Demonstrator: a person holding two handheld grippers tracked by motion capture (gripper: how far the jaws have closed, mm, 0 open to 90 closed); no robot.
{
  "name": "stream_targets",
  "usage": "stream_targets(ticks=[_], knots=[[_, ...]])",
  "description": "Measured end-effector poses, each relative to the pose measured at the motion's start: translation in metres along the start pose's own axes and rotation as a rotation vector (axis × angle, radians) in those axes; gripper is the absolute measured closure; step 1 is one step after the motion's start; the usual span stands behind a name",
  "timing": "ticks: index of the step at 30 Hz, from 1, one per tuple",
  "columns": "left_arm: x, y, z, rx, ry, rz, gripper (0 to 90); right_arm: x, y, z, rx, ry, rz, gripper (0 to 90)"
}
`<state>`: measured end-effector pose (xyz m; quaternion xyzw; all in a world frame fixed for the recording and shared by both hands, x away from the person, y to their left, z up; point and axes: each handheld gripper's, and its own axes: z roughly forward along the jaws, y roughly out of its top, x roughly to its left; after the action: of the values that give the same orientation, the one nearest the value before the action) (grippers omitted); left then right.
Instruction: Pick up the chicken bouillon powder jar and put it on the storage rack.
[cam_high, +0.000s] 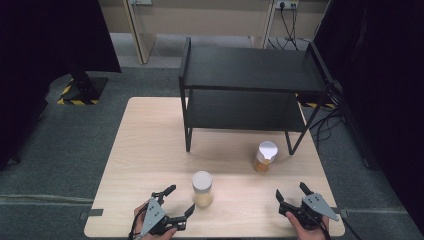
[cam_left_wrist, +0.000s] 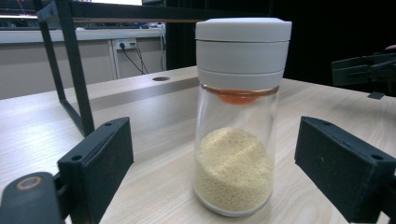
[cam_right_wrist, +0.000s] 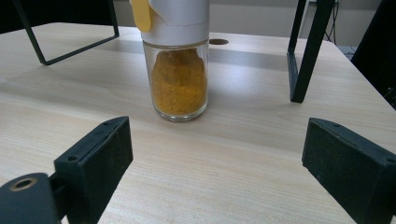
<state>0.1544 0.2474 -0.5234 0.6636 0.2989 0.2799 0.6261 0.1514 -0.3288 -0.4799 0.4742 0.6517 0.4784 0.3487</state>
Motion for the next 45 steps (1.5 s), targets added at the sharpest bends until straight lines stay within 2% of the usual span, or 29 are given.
stream_targets(ticks=[14,20,29,34,45], knots=[[-0.01,0.014,0.014,-0.017,-0.02,0.026,11.6,0.0,0.001,0.001,0.002,-0.001,0.006,8.9],[-0.012,0.017,0.023,-0.005,-0.022,0.038,13.2,0.0,0.0,0.0,0.001,-0.002,0.006,8.9],[-0.011,0.023,0.039,-0.009,-0.023,0.03,15.1,0.0,0.001,0.001,0.003,-0.002,0.003,8.8],[-0.01,0.022,0.047,-0.01,-0.029,0.019,18.7,0.0,0.001,0.001,0.002,0.0,0.011,8.9],[-0.011,0.024,0.053,-0.021,-0.018,0.03,29.8,-0.001,0.001,0.001,0.004,0.003,0.011,8.8]])
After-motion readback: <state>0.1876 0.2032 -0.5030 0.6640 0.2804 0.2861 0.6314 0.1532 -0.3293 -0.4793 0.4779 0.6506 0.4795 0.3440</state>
